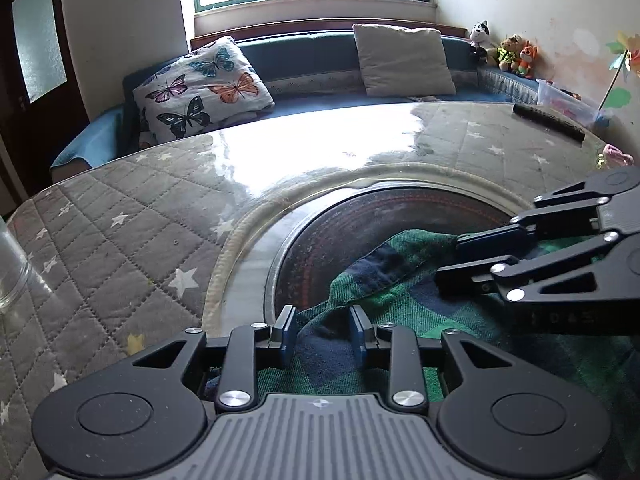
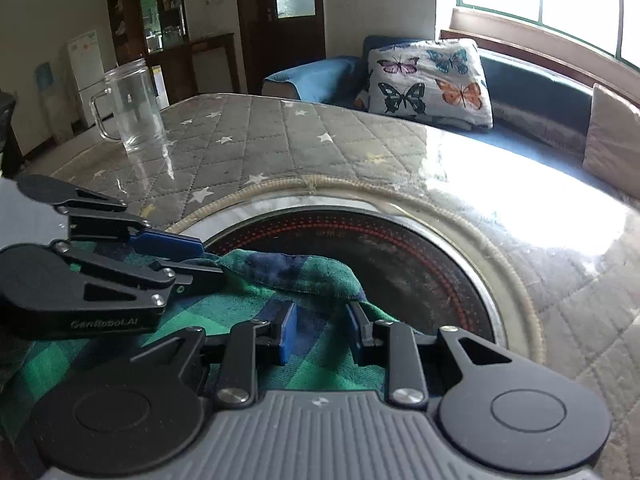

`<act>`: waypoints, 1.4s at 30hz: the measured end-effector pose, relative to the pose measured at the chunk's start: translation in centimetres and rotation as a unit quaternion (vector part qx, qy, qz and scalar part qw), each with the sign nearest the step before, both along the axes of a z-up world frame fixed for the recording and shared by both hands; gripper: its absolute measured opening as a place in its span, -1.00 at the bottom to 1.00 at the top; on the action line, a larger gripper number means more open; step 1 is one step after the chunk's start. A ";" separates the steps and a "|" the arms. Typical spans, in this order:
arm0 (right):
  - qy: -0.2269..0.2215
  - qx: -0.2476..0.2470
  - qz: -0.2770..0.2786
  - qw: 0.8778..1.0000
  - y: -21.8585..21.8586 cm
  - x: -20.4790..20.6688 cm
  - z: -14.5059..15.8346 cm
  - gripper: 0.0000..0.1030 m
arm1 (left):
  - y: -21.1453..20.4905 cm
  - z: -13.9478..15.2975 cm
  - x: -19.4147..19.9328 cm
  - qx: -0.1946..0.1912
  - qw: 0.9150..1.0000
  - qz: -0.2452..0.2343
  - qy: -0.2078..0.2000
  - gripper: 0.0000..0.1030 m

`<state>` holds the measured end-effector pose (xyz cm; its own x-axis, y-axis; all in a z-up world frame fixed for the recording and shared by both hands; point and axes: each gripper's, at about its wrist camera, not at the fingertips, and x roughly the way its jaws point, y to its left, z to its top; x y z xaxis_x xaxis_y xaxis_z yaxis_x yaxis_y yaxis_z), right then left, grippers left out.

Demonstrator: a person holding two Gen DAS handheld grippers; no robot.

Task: Fold clothes

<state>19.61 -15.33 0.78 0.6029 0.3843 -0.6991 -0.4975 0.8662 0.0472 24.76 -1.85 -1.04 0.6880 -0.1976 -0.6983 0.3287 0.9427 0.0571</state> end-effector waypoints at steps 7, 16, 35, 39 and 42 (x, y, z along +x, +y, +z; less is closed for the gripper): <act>-0.045 -0.027 0.032 0.998 1.4 -3.9 1.3 -0.27 | 1.4 1.9 -2.2 -0.024 0.999 0.018 -0.020 0.13; -0.065 -0.055 0.020 0.996 2.6 -6.2 0.4 -0.13 | 5.2 5.3 -8.4 -0.052 0.994 0.062 -0.071 1.00; -0.061 -0.055 0.019 0.996 0.7 -13.9 0.6 0.09 | 11.3 3.1 -15.8 -0.130 0.979 0.153 -0.043 1.00; -0.063 -0.064 0.034 0.995 0.6 -16.3 0.5 0.11 | 11.8 2.4 -16.8 -0.136 0.976 0.166 -0.037 1.00; -0.075 -0.081 0.052 0.993 0.5 -18.3 0.5 0.13 | 12.4 2.2 -17.7 -0.139 0.973 0.180 -0.039 1.00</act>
